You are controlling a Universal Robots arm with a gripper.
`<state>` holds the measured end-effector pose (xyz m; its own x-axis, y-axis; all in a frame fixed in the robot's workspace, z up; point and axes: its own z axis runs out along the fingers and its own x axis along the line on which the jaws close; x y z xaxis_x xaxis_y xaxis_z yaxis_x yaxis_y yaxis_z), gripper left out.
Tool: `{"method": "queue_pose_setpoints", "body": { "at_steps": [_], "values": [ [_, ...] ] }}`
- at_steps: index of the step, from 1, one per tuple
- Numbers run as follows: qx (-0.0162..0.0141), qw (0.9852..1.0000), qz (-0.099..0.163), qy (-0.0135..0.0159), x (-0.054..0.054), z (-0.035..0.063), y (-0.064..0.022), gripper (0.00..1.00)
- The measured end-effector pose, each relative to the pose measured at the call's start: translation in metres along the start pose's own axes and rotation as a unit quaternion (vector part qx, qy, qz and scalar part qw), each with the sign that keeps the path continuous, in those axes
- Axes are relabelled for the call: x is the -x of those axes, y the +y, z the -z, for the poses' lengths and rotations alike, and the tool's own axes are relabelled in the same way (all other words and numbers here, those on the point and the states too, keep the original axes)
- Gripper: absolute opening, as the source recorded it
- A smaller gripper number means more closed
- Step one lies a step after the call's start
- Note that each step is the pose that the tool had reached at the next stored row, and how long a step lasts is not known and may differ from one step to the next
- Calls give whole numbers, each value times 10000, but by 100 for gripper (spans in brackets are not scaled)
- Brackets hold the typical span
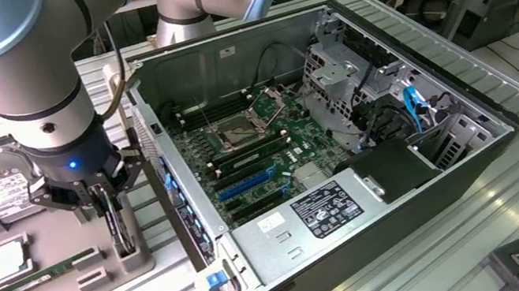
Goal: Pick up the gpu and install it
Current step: 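Pick up the gpu and move the gpu toward the slot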
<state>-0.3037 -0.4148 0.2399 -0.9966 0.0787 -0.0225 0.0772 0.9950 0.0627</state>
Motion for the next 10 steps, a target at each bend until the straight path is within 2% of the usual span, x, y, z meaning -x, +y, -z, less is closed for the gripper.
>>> {"method": "queue_pose_setpoints", "body": {
  "at_steps": [6,7,10],
  "values": [
    [7,9996,266,16,1,-1,0,27],
    [9,9993,381,24,2,0,-1,27],
    [10,9990,443,28,2,0,-1,26]
  ]
}}
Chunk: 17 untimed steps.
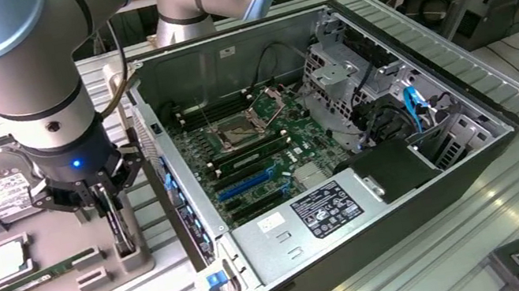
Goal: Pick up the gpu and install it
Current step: 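Pick up the gpu and move the gpu toward the slot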
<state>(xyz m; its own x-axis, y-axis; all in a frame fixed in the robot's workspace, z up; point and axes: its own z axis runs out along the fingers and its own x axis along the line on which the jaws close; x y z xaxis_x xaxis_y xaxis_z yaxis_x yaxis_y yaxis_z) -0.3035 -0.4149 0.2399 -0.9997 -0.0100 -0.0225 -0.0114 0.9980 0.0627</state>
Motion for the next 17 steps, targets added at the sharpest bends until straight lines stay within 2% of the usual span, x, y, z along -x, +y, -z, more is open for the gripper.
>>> {"method": "queue_pose_setpoints", "body": {
  "at_steps": [10,13,17],
  "values": [
    [1,10000,20,2,1,16,1,26],
    [0,10000,20,2,3,86,6,26],
    [0,10000,20,2,6,258,16,26]
  ]
}}
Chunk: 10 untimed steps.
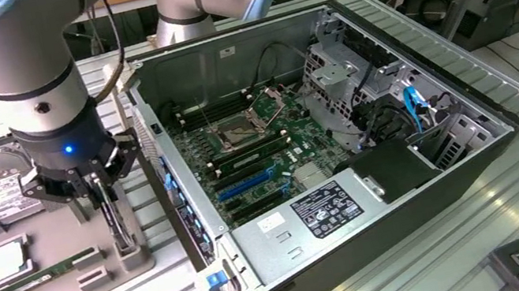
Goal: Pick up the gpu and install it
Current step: 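Pick up the gpu and move the gpu toward the slot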
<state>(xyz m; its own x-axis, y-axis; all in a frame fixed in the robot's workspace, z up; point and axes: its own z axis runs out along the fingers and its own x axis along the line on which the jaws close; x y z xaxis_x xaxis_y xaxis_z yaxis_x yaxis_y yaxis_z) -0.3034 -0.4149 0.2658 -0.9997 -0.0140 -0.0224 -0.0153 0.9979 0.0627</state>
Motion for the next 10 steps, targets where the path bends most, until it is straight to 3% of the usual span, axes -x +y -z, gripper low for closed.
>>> {"method": "queue_pose_setpoints", "body": {
  "at_steps": [10],
  "values": [
    [0,10000,0,7,42,505,30,26]
  ]
}}
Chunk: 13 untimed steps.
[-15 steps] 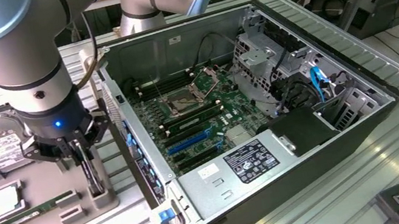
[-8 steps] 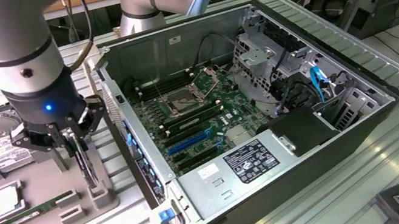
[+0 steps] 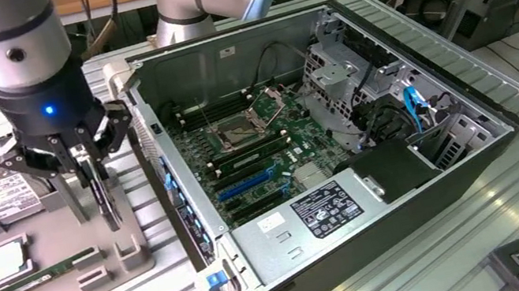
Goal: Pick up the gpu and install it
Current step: 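Pick up the gpu and move the gpu toward the slot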
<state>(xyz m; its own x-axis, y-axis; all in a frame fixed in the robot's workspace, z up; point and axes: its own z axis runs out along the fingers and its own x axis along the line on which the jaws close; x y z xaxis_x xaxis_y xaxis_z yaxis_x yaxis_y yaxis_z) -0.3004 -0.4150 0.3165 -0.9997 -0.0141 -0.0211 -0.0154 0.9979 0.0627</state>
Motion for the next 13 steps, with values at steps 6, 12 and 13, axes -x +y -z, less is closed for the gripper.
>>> {"method": "queue_pose_setpoints", "body": {
  "at_steps": [6,12,13],
  "values": [
    [0,10000,-2,21,125,279,-4,26],
    [1,10000,-3,43,280,553,-36,26],
    [0,10000,-3,48,306,600,-44,26]
  ]
}}
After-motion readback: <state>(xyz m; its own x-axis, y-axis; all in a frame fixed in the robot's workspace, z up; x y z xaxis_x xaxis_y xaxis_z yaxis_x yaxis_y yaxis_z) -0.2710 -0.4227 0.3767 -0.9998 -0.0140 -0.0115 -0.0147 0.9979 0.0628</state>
